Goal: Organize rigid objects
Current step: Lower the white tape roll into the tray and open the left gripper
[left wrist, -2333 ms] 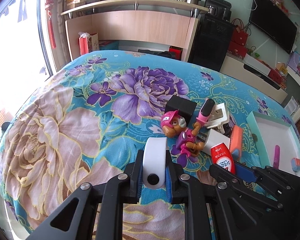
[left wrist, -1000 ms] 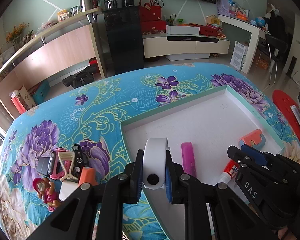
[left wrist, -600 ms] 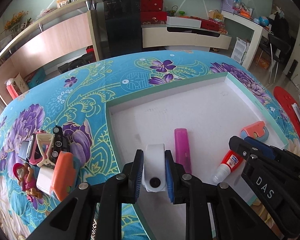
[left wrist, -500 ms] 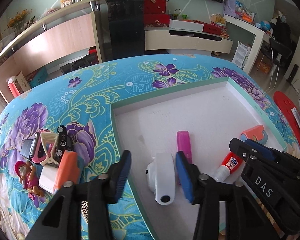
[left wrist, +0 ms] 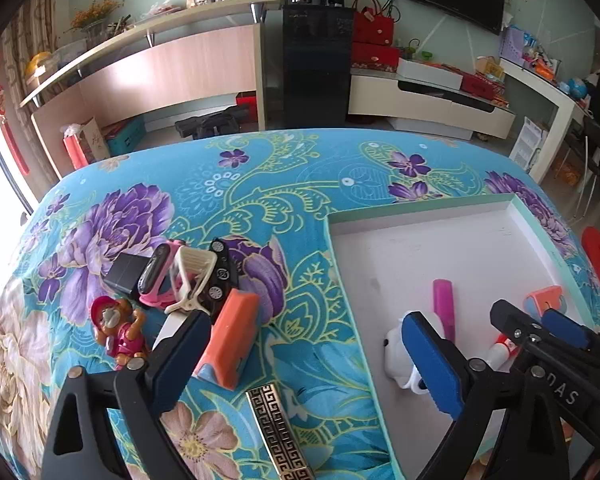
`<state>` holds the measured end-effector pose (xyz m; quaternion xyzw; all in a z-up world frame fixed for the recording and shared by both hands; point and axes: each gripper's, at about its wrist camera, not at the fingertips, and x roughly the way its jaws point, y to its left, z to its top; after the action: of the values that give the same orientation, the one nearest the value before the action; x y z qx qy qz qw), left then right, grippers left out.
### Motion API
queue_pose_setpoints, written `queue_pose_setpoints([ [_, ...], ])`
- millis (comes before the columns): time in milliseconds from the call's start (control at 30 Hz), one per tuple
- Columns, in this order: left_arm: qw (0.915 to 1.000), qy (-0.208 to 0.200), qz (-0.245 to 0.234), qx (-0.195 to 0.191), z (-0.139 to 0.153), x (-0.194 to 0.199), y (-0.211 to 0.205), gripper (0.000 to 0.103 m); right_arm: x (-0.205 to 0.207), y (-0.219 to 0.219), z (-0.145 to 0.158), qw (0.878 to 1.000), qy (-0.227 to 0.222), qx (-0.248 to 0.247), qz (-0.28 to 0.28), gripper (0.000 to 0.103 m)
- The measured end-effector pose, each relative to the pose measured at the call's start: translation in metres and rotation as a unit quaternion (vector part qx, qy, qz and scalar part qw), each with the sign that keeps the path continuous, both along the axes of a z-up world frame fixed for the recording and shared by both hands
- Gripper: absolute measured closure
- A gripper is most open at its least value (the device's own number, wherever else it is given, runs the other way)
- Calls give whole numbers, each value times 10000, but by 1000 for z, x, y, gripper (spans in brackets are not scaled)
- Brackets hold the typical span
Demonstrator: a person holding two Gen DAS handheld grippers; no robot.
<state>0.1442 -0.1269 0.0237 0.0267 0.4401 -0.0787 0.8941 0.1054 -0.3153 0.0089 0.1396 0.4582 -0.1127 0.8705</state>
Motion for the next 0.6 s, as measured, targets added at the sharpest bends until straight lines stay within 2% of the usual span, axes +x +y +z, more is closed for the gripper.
queue_pose_setpoints([
  [100,9999,118,117,38,-3,1,7,2,1,5,1,9999,19,-81,59,22],
  [300,9992,235,304,72,-7,4,15,0,3,12,1,9995,81,-260,125,21],
  [600,9982,258,542,90,-4,3,29,0,3,14,2,9997,50,-197,159,21],
])
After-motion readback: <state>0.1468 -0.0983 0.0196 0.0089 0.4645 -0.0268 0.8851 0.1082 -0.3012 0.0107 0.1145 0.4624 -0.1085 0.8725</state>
